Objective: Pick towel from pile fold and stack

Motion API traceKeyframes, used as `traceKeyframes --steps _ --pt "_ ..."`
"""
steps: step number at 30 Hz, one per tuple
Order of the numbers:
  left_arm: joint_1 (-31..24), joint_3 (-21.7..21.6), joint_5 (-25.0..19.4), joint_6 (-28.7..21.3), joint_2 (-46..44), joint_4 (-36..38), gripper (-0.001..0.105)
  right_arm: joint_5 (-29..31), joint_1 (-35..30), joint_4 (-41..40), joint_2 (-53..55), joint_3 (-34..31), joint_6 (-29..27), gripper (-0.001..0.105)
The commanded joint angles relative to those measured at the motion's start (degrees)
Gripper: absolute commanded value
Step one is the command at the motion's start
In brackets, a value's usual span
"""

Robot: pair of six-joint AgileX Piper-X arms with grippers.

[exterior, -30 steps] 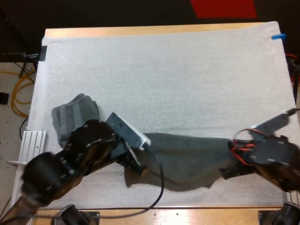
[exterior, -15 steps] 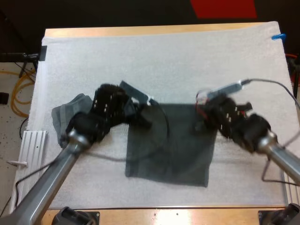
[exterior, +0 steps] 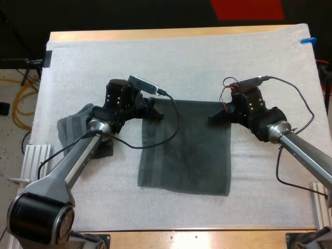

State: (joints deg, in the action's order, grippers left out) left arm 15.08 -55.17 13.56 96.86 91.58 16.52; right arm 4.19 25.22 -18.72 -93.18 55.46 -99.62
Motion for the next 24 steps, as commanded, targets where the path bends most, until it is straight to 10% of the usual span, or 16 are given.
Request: traceKeyframes --steps 1,9,24 --pt "-0.3 0.0 -0.9 0.1 0.1 -2.0 0.011 0.7 -0.9 1.2 -0.4 0.7 0.3 0.008" --pt "-0.3 -3.1 -0.9 0.5 -0.4 -2.1 0.065 3.7 -2.2 2.5 -0.6 4.4 2.1 0.057" --pt "-0.3 -9.5 -0.9 1.0 -22.9 21.4 0.067 5.5 -2.1 -23.8 20.2 12.7 10.3 0.058"
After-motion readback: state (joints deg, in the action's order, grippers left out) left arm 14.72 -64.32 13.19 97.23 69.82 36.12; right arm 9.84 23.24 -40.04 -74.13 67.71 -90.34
